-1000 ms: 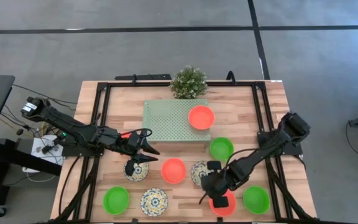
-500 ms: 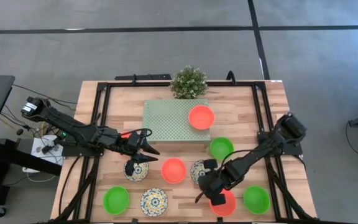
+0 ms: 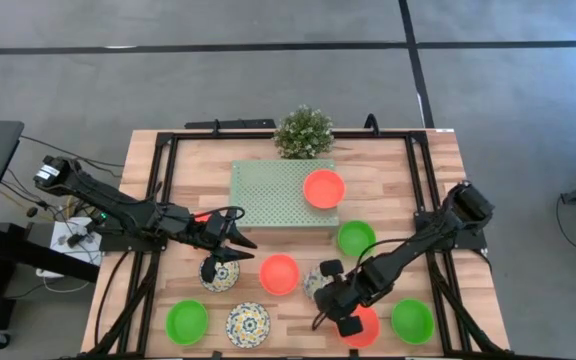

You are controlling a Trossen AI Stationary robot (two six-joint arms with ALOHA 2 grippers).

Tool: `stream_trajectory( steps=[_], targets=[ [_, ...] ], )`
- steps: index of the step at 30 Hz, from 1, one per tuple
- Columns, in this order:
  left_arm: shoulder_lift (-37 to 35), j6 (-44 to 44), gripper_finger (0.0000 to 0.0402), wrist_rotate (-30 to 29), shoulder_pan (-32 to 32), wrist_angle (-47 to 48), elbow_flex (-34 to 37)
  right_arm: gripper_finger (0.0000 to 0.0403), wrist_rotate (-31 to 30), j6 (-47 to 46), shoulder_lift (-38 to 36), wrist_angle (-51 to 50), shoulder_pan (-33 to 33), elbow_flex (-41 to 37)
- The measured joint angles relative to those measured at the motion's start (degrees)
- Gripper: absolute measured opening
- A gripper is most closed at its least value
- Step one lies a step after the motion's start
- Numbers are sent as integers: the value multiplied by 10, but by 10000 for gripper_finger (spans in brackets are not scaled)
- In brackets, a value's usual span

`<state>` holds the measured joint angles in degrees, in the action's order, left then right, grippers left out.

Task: Pick & Place Mini bowls
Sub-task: Put the yellow patterned bowl on the shelf

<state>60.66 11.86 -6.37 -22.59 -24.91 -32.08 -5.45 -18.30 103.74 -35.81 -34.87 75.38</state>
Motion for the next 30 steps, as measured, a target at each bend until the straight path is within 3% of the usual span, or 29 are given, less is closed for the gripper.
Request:
stream_trajectory(
  steps=[4,9,17,21,30],
  targets=[
    [2,0,111,0,0,0,0,4,1,58,-17,-9,0,37],
    [5,0,111,0,0,0,1,3,-20,120,-18,-35,4,82],
    [5,4,111,0,-9,0,1,15,-30,126,-17,-53,14,79],
    [5,4,111,1,-23,0,1,38,9,85,-15,-39,8,78],
    [5,4,111,0,-45,0,1,118,10,19,28,-11,-32,69]
  ],
)
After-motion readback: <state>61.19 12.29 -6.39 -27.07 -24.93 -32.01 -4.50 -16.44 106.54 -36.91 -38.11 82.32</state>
